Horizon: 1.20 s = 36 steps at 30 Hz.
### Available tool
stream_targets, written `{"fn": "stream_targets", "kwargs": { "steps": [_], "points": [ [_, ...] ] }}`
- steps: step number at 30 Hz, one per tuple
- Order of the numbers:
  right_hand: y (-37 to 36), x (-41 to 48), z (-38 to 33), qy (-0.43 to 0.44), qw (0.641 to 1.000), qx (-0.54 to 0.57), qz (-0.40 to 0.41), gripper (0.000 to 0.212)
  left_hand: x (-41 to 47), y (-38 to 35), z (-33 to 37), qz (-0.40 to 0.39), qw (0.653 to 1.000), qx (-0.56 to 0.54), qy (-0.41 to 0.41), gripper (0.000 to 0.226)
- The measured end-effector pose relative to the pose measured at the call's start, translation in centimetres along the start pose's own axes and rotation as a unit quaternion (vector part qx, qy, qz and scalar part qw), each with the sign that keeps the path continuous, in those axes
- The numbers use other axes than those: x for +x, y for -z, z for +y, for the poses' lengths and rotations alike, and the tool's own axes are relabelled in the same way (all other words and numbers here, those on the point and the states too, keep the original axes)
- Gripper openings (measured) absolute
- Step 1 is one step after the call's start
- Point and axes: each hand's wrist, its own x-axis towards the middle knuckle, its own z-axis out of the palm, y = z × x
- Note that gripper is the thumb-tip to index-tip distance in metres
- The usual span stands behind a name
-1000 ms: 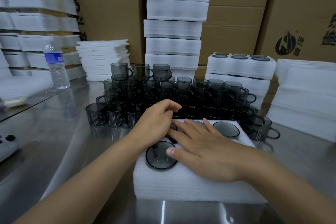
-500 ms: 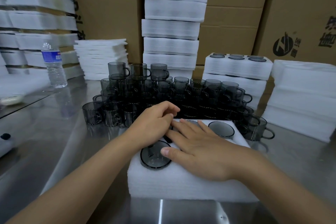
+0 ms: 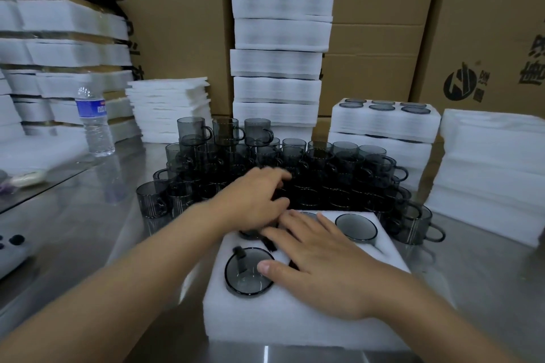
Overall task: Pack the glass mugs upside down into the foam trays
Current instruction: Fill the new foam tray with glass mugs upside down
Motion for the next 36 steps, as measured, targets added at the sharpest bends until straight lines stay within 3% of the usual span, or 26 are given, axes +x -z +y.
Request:
{"fn": "stream_targets", "kwargs": {
  "steps": [4, 7, 16, 27, 32, 36],
  "points": [
    [-0.1, 0.0, 0.2, -0.018, 0.999, 0.009, -0.028, 0.065, 4.4, 3.3, -1.7, 0.050, 0.998, 0.032, 0.025, 0.076],
    [-0.1, -0.1, 0.3, -0.020, 0.999, 0.015, -0.029, 0.067, 7.2, 5.0, -2.7, 0.063, 0.995, 0.064, 0.045, 0.077],
    [-0.3, -0.1, 0.4, -0.014, 0.999, 0.029, -0.024, 0.074, 10.5, 3.9, -3.0, 0.056, 0.992, -0.010, 0.111, 0.077],
    [-0.2, -0.1, 0.4, -0.017, 0.999, 0.025, -0.031, 0.068, 8.7, 4.9, -0.9, 0.212, 0.976, -0.040, 0.038, 0.045],
    [-0.3, 0.1, 0.6, -0.012, 0.999, 0.033, -0.020, 0.066, 5.5, 4.7, 1.6, 0.200, 0.976, -0.089, 0.005, 0.053],
    [-0.4, 0.4, 0.9, -0.001, 0.999, 0.047, 0.005, 0.061, 2.0, 2.8, 2.8, 0.215, 0.957, -0.195, -0.006, 0.048]
  ]
}}
